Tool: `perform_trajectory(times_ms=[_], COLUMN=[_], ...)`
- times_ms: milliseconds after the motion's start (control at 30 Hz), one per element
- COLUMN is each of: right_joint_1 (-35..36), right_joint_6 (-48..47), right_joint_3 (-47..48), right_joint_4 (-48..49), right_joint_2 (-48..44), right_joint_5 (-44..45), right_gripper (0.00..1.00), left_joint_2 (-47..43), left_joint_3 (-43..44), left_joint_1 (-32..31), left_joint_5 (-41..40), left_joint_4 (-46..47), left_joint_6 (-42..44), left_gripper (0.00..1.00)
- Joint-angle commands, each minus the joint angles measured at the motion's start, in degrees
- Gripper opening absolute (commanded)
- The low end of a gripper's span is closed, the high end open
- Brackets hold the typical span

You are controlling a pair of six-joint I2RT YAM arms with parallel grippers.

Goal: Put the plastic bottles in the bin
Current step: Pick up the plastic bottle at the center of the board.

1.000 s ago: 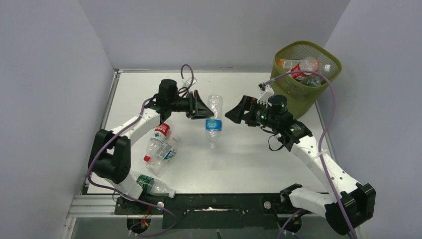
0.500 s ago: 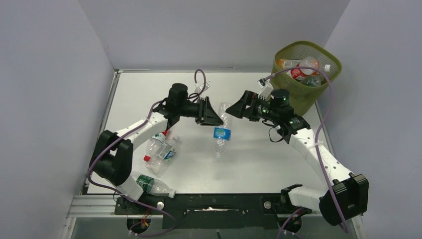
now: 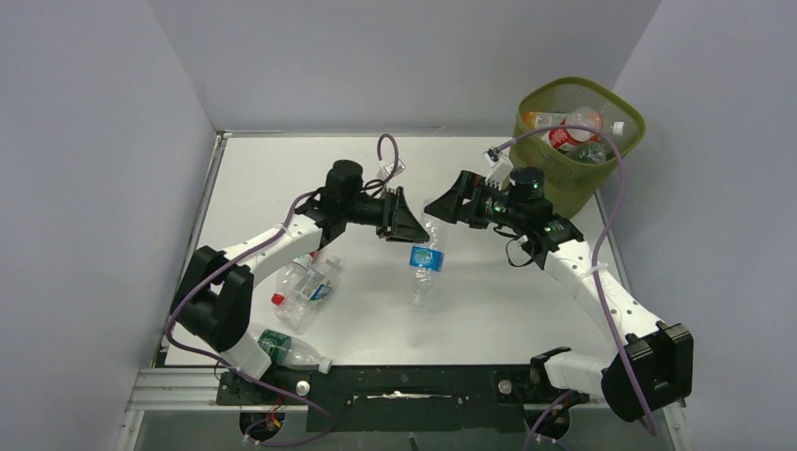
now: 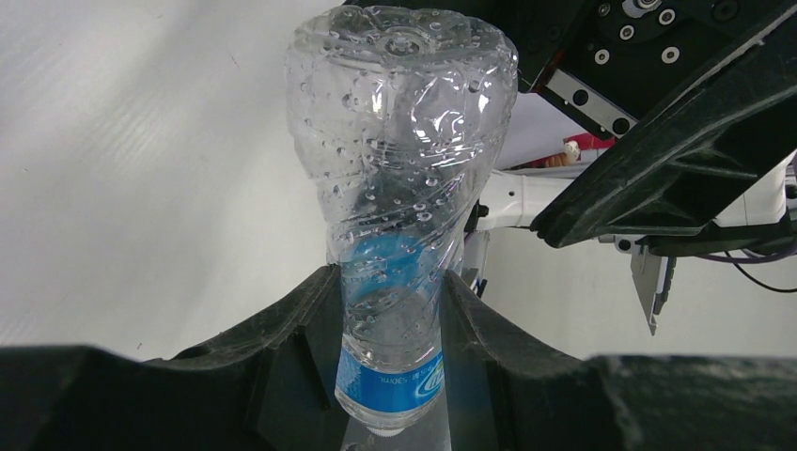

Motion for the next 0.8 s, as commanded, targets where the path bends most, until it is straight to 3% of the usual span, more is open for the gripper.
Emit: perform_trajectory(times_ms=[0,100,367,567,767], right_joint_1=[0.0,0.1,0.2,1.2,2.7], right_joint_6=[0.0,0.4,1.8,3.4,4.8], right_joint_3=[0.1,-0.6,-3.5,-7.4,-11.2], right_joint_4=[3.7,4.0,6.5,9.4,11.7], right_joint_2=[-0.1,-0.2,-1.0,-2.2,-3.6], right_joint_5=[-0.9,-1.2,-1.8,-1.7,-0.5], right_gripper=[0.98,1.0,0.9,0.68,0.6], left_joint_2=[-1.1,-0.9,-0.4,-0.7,-0.4], left_joint_3=[2.7,3.1,4.0,3.3,2.8], left_joint_1=[-0.5,-0.9,-2.1,-2.8,-2.9], left_joint_5=[1.7,1.9,2.1,1.9,1.9], left_joint_4=[4.5,4.9,3.3,2.2,1.3], left_joint_6=[-0.6,-1.2,-0.5,0.1,0.4], left_gripper=[0.31,0.31,0.3,0.3,0.36])
